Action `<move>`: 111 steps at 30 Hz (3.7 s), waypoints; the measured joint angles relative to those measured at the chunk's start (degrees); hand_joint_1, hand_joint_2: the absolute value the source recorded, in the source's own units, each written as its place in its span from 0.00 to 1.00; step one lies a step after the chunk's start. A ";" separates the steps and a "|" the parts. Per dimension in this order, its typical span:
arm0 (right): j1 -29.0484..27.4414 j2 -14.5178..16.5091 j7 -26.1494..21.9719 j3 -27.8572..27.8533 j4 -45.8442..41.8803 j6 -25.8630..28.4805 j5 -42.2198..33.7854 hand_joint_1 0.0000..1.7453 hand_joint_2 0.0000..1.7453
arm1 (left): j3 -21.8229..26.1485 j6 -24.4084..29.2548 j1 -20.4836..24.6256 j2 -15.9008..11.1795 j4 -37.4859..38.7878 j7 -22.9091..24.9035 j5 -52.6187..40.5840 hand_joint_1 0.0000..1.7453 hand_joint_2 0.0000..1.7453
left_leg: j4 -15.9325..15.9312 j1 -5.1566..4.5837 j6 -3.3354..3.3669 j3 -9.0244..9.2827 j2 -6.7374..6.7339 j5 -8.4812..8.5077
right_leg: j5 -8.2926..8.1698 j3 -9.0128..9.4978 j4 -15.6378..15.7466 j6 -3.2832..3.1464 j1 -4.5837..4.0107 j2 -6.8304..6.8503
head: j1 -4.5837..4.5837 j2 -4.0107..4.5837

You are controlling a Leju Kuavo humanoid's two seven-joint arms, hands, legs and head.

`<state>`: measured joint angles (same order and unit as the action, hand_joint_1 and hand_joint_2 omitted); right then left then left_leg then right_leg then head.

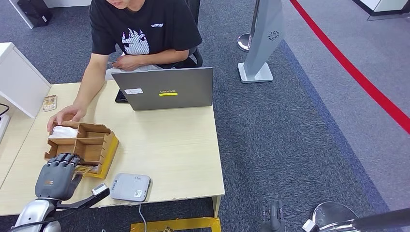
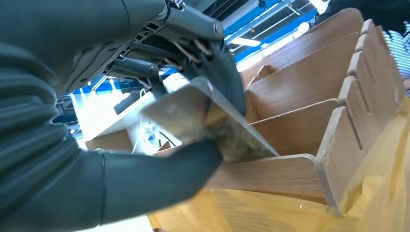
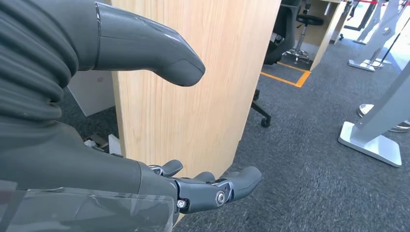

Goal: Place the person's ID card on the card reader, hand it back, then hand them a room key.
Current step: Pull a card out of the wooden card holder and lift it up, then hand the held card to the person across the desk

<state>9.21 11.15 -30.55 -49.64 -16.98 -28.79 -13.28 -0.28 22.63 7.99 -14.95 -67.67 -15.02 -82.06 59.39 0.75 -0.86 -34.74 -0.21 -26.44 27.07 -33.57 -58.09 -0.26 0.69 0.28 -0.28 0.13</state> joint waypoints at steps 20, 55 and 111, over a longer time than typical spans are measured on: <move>-0.05 0.00 -0.05 -0.02 0.00 0.00 0.04 0.00 1.00 | 0.00 0.50 0.02 -0.07 0.00 -0.46 0.41 1.00 1.00 | 0.00 0.00 0.00 0.00 0.00 0.00 | 0.00 0.00 0.00 0.00 0.00 0.00 | 0.00 0.00; 1.17 0.42 1.55 1.40 0.34 0.51 2.30 0.00 1.00 | 0.06 -12.10 19.88 -4.86 -2.49 3.17 3.54 1.00 1.00 | 0.10 0.37 -0.18 -0.66 0.22 0.52 | -0.48 -0.50 -0.05 -0.31 -0.38 0.27 | 0.11 0.00; 1.19 0.59 1.46 2.60 0.85 0.59 1.76 0.00 1.00 | 0.07 -11.05 21.85 -5.60 -6.79 4.11 2.15 0.00 1.00 | 0.13 0.37 -0.28 -0.60 -0.39 0.30 | -0.44 -0.67 -0.04 -0.31 -0.36 -0.39 | 0.00 0.00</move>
<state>10.41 11.74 -29.09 -47.04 -16.13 -28.20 -11.52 -0.22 11.57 29.83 -20.55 -74.46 -10.91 -79.91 59.52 1.12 -1.14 -35.35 -0.60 -26.14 26.62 -34.24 -58.12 -0.57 0.33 -0.10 -0.28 0.13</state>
